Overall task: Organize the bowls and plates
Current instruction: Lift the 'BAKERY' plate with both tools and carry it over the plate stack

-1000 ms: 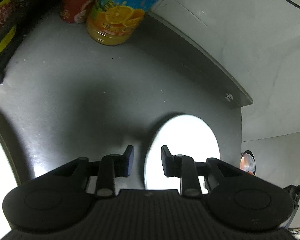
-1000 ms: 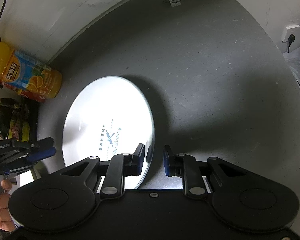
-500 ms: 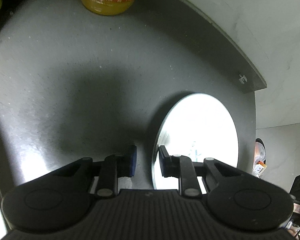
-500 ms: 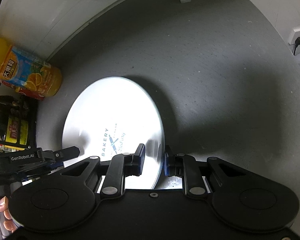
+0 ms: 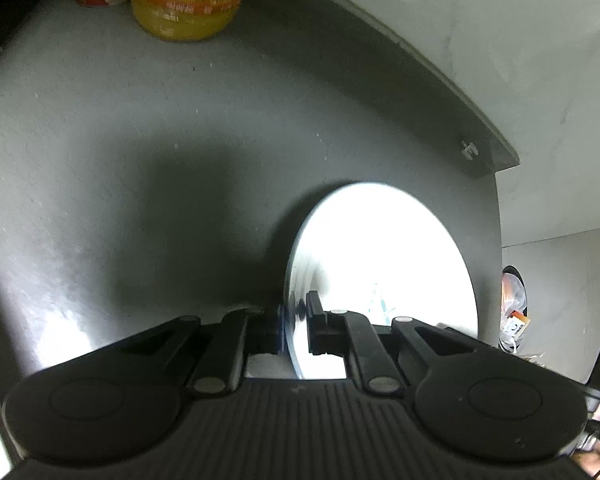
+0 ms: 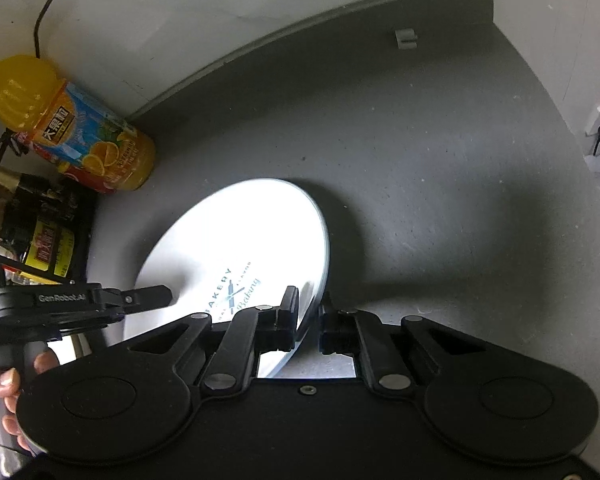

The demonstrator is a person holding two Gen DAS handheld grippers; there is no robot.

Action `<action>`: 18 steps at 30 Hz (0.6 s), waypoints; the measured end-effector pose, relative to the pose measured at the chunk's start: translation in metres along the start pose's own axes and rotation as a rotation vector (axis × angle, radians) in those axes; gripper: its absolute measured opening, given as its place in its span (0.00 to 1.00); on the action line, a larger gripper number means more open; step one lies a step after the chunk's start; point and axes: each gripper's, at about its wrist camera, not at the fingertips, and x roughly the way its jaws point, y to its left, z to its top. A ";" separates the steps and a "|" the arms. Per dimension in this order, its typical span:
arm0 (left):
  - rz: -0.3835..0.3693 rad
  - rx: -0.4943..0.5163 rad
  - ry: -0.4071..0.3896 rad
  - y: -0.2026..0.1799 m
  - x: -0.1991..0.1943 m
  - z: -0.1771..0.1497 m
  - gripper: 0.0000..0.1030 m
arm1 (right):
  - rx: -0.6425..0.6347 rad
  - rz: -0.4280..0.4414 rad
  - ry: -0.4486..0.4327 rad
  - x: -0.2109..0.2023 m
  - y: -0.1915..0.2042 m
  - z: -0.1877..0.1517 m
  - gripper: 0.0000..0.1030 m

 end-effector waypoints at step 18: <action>-0.083 0.034 -0.077 0.016 -0.069 0.004 0.08 | -0.042 0.004 -0.110 -0.039 0.066 -0.008 0.09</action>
